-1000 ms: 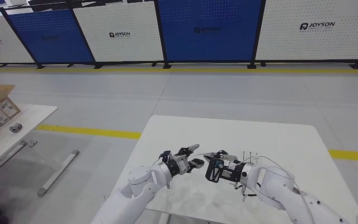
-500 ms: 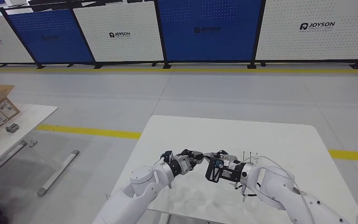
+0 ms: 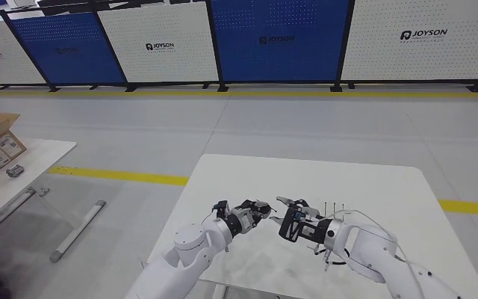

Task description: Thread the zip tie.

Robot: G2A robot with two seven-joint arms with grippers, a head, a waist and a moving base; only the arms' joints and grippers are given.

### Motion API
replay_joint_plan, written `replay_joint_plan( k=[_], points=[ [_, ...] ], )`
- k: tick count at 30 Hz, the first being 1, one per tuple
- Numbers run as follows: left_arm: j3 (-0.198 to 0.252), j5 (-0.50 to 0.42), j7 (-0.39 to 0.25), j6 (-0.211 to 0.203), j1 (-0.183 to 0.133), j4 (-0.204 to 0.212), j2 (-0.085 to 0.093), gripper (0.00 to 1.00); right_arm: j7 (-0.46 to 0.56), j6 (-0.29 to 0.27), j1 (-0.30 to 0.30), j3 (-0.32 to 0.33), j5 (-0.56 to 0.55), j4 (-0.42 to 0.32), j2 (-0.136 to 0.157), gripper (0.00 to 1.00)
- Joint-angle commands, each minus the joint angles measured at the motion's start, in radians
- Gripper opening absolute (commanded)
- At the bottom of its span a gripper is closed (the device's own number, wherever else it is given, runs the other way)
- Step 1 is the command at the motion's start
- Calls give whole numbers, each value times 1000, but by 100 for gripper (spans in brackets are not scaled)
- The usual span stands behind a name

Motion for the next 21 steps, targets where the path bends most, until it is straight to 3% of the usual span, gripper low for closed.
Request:
replay_joint_plan(
  k=[1,6,11,13,21],
  points=[
    [6,44,14,-17,1,3,0,0,-24,0,-28,32,37,6,11,100],
    [27,163,52,-71,9,3,-1,0,-23,0,-95,111,163,2,39,100],
    [57,339,121,-152,18,-2,-4,0,24,0,-139,153,388,-13,58,100],
    [66,373,134,-169,22,-2,-5,0,24,0,-139,153,388,-13,58,100],
    [66,373,134,-169,22,-2,-5,0,24,0,-139,153,388,-13,58,100]
  ],
)
